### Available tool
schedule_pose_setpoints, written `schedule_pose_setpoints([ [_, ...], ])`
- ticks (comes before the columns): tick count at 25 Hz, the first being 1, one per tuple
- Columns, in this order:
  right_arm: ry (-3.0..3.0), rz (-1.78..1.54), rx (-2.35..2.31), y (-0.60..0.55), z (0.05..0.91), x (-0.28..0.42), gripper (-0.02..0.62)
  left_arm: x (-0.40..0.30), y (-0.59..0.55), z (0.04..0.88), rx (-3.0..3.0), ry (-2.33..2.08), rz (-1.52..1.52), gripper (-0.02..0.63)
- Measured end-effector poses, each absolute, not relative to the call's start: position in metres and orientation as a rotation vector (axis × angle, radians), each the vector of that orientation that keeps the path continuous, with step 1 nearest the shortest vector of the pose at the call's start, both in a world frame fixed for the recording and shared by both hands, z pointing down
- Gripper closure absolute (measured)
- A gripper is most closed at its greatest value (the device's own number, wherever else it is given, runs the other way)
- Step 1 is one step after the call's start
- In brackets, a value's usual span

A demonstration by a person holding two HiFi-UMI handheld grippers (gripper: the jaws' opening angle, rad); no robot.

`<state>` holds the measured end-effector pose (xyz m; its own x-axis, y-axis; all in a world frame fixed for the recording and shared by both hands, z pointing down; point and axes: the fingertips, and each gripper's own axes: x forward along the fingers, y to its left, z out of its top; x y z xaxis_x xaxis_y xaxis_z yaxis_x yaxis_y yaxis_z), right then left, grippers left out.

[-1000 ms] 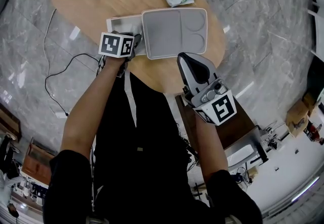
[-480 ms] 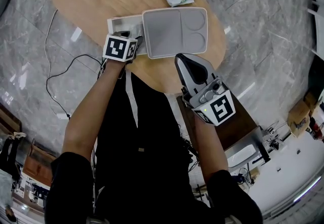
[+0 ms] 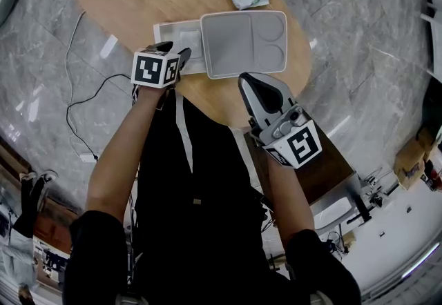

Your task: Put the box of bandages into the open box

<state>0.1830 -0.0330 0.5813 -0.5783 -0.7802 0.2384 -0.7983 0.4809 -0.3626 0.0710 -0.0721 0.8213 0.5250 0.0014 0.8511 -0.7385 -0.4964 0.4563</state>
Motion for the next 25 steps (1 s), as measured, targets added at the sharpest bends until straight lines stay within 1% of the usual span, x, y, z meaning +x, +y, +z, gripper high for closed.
schedule_pose_setpoints([
  [4, -2.681, 0.660, 1.397, -0.037, 0.574, 0.180, 0.584, 0.065, -0.081, 0.798, 1.913, -0.633, 0.963, 0.375],
  [10, -2.731, 0.587, 1.359, -0.043, 0.543, 0.169, 0.584, 0.060, -0.088, 0.731, 2.062, -0.642, 0.761, 0.450],
  [16, -2.789, 0.478, 1.311, -0.049, 0.493, 0.158, 0.584, 0.061, -0.103, 0.623, 2.242, -0.674, 0.520, 0.550],
  [22, -2.863, 0.365, 1.282, -0.043, 0.417, 0.148, 0.584, 0.062, -0.095, 0.502, 2.418, -0.617, 0.305, 0.589],
  [25, -2.940, 0.265, 1.242, -0.045, 0.368, 0.141, 0.584, 0.064, -0.091, 0.434, 2.530, -0.544, 0.187, 0.590],
])
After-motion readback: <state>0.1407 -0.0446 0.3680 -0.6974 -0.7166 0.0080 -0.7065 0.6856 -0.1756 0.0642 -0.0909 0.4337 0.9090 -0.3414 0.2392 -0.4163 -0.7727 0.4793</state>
